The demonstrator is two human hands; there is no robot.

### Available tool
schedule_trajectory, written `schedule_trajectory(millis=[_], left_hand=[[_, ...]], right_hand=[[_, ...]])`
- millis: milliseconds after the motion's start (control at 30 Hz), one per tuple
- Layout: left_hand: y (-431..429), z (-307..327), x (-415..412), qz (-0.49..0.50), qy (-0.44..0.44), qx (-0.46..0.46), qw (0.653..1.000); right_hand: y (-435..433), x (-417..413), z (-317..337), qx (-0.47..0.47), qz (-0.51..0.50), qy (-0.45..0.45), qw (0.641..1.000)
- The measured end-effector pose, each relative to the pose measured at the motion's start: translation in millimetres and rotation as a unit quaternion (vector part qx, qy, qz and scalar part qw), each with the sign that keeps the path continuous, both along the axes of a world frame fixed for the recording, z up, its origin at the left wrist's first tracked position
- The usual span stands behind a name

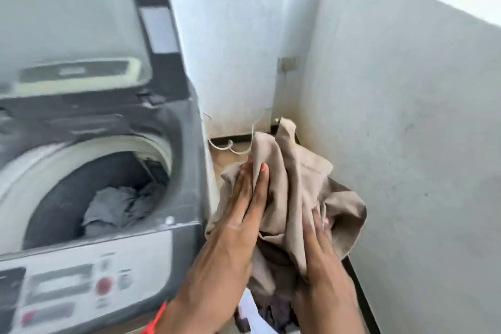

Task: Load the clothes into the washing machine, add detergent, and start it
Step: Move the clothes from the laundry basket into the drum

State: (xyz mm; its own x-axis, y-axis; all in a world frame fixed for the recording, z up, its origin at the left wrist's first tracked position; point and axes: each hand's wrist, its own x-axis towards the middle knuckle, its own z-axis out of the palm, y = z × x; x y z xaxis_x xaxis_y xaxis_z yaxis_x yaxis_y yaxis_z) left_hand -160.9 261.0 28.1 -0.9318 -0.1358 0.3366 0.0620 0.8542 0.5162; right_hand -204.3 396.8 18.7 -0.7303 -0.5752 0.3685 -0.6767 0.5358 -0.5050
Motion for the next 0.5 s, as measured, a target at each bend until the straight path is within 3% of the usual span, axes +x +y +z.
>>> schedule_trajectory(millis=[167,267,367,500], left_hand=[[-74,79,48,0.108,0.08,-0.012,0.991],[-120,105,80,0.166,0.053,0.05,0.983],[-173,106,105,0.223,0.05,0.032,0.973],[-250,67,124,0.306,0.037,-0.059,0.95]], right_hand=[[-79,27,93,-0.067,0.122,-0.061,0.988],[-135,40,119,-0.001,0.185,-0.149,0.971],[-195,55,124,0.0,0.256,-0.175,0.951],[-276,72,95,0.032,0.296,-0.141,0.944]])
